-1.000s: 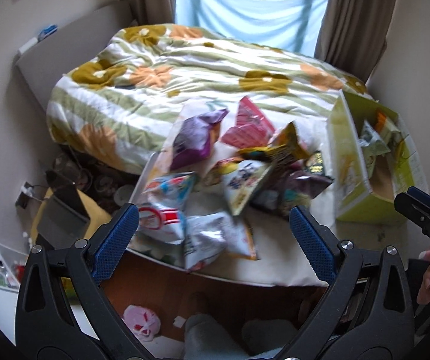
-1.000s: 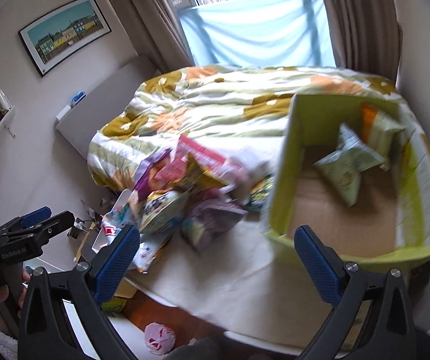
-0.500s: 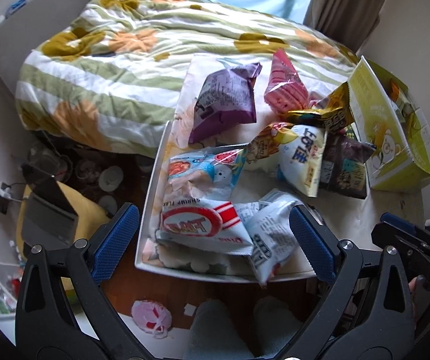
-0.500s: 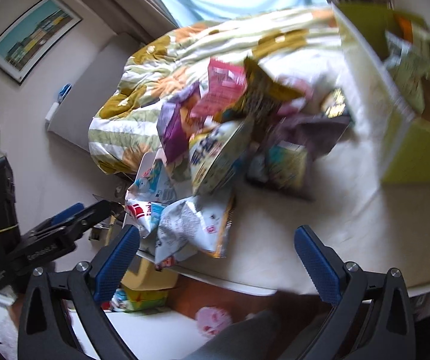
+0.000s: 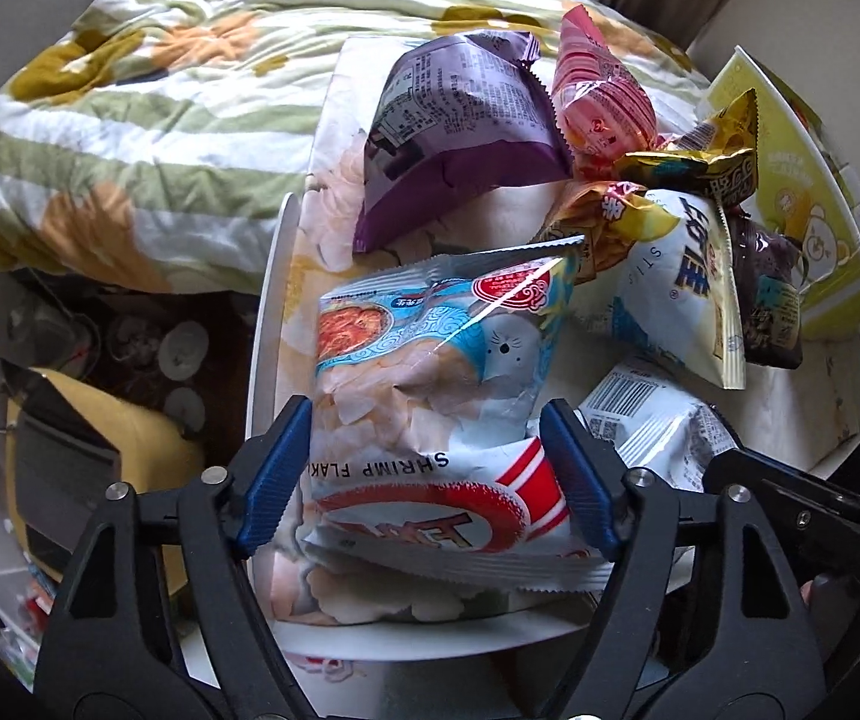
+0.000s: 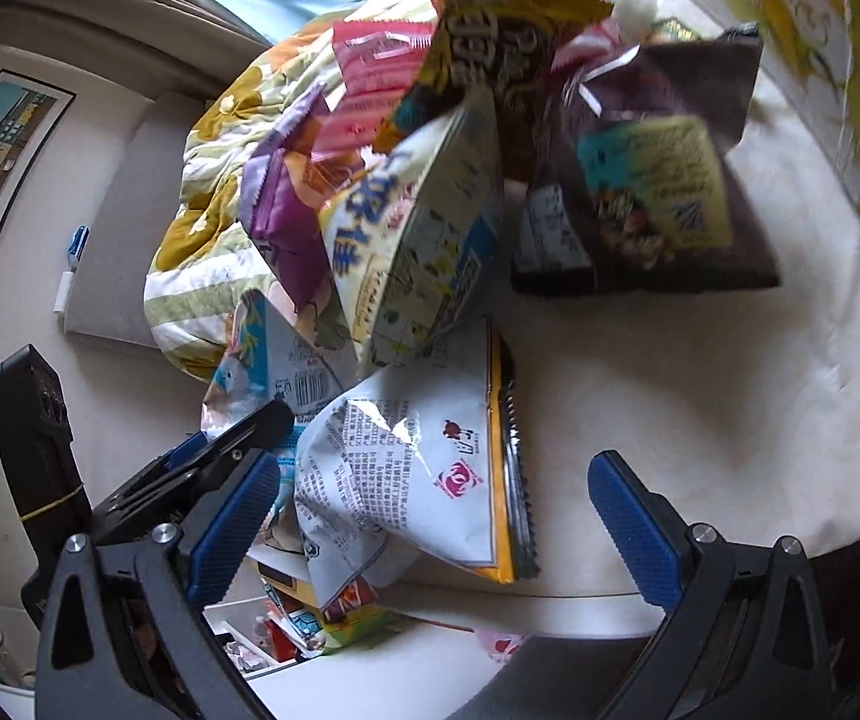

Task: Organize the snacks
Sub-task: 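Grasp a white chip bag with the right tool while the left tool grasps a shrimp-flake bag, then lift both held bags and carry them over the cardboard box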

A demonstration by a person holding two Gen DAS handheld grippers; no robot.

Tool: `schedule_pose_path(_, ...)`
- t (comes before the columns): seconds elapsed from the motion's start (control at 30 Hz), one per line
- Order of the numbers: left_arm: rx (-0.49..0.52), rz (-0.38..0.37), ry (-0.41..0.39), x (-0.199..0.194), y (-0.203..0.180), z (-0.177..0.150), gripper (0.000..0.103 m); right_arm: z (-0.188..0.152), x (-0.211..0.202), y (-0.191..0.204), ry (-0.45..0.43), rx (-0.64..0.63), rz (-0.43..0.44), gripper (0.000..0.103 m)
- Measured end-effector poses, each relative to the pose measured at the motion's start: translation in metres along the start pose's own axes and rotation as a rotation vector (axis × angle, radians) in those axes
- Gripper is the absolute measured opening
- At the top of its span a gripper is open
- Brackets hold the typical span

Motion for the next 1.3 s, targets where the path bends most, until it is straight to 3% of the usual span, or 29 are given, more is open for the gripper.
schedule_pose_path(0.17,0.019,-0.018,0.006,0.004,0.001,0.0,0.063,-0.003,0.008,0.0,0.006,0.012,-0.003,0.103)
schedule_pose_path(0.53,0.002,-0.068,-0.008,-0.01,0.01,-0.008,0.059,-0.011,0.023,0.003,0.027,0.002,-0.007,0.101)
schedule_pose_path(0.83,-0.003,-0.05,-0.021,-0.019,0.011,-0.014,0.06,-0.011,0.032,0.008,0.074,0.031,0.048,0.081)
schedule_pose_path(1.0,-0.002,-0.046,-0.036,-0.027,0.009,-0.014,0.059,-0.017,0.03,0.011,0.091,0.002,0.053,0.06)
schedule_pose_path(1.3,0.013,-0.048,-0.071,-0.055,0.001,-0.011,0.06,-0.022,0.008,0.006,0.061,0.027,0.05,0.058)
Point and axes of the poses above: each gripper's, at about its wrist camera, not at the fingertips, and x roughly the way its jaws point, y to its left, z to its top, the point moved 8 cm from there along x, roughly the way its jaws point, and after that the axes turned 14 degrees about -y, right-handed, at the moved point
